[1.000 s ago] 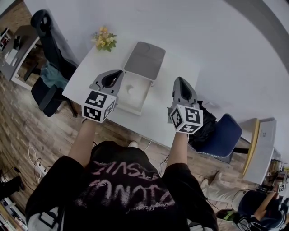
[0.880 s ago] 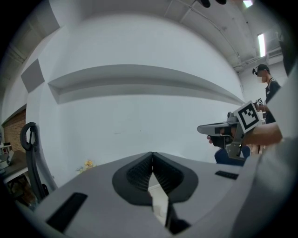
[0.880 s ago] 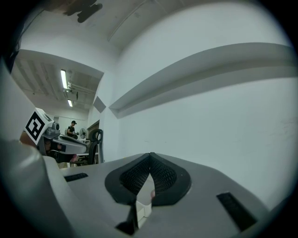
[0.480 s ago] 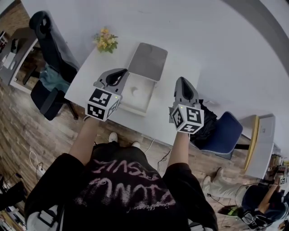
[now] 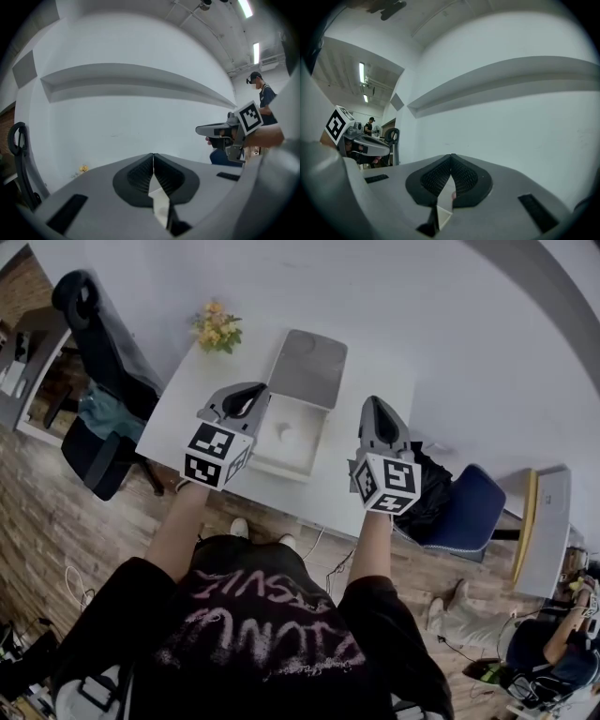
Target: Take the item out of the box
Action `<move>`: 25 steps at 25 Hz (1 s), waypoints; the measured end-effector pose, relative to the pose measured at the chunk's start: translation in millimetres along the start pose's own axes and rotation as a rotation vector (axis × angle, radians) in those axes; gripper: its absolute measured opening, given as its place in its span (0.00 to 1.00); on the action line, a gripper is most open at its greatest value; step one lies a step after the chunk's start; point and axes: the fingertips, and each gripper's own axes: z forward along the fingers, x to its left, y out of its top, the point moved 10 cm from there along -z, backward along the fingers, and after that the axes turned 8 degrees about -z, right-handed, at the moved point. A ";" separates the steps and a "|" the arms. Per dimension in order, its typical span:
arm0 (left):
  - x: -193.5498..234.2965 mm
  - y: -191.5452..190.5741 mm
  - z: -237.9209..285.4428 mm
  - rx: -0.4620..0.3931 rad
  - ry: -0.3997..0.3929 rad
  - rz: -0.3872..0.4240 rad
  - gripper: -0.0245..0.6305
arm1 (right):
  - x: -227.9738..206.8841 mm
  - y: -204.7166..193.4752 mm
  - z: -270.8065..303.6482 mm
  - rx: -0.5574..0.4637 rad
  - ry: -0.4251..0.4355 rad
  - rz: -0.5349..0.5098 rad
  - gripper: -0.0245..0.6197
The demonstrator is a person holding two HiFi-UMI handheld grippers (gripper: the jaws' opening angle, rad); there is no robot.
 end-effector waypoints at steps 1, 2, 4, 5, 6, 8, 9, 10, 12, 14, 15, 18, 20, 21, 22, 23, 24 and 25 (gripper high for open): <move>0.0 -1.2 0.4 0.007 -0.001 -0.001 0.04 | 0.6 -0.7 0.0 0.002 0.001 0.001 0.05; 0.1 -2.2 1.0 0.013 -0.004 -0.002 0.06 | 0.9 -1.6 0.0 0.003 0.001 0.002 0.05; 0.9 -3.7 1.5 0.018 -0.014 -0.009 0.08 | 1.7 -2.9 -0.5 0.007 0.000 0.005 0.05; 1.2 -4.3 1.1 0.017 -0.018 -0.015 0.09 | 2.5 -3.0 -1.1 0.007 0.001 0.006 0.05; 1.3 -4.9 0.7 0.020 -0.023 -0.019 0.11 | 3.3 -3.0 -1.5 0.006 0.002 0.007 0.05; -0.3 -6.8 1.8 0.042 -0.039 -0.017 0.15 | 3.9 -3.2 -2.7 0.005 0.004 0.008 0.05; -1.6 -8.2 3.0 0.055 -0.045 -0.010 0.16 | 3.7 -3.8 -3.5 0.004 0.003 0.010 0.05; -2.8 -9.8 4.3 0.066 -0.049 -0.004 0.17 | 3.7 -4.6 -4.1 0.004 0.002 0.012 0.05; -4.3 -13.3 6.6 0.082 -0.057 0.003 0.18 | 4.1 -6.2 -4.8 0.004 0.002 0.015 0.05; -6.3 -15.9 8.3 0.092 -0.062 0.005 0.19 | 3.9 -7.6 -6.2 0.003 0.003 0.016 0.05; -7.9 -16.8 8.8 0.097 -0.064 0.007 0.20 | 3.2 -8.1 -7.3 0.004 0.003 0.016 0.05; -12.3 -17.7 9.5 0.103 -0.070 0.018 0.21 | 0.1 -7.7 -9.8 0.001 -0.005 0.018 0.05; -13.5 -18.2 9.9 0.105 -0.073 0.019 0.21 | -2.5 -6.7 -11.0 -0.004 -0.017 0.022 0.05; -13.8 -19.0 10.1 0.108 -0.076 0.019 0.21 | -3.4 -6.3 -11.9 -0.005 -0.022 0.022 0.05; -14.0 -20.3 10.5 0.114 -0.080 0.018 0.21 | -3.7 -6.1 -12.8 -0.005 -0.026 0.021 0.05; -14.1 -22.1 11.2 0.122 -0.083 0.018 0.21 | -3.5 -6.0 -13.7 -0.004 -0.028 0.020 0.05; -14.2 -24.3 12.3 0.132 -0.086 0.019 0.21 | -2.9 -6.1 -14.5 -0.002 -0.028 0.020 0.05; -14.8 -27.1 13.9 0.144 -0.090 0.019 0.21 | -2.3 -6.4 -15.2 0.000 -0.027 0.020 0.05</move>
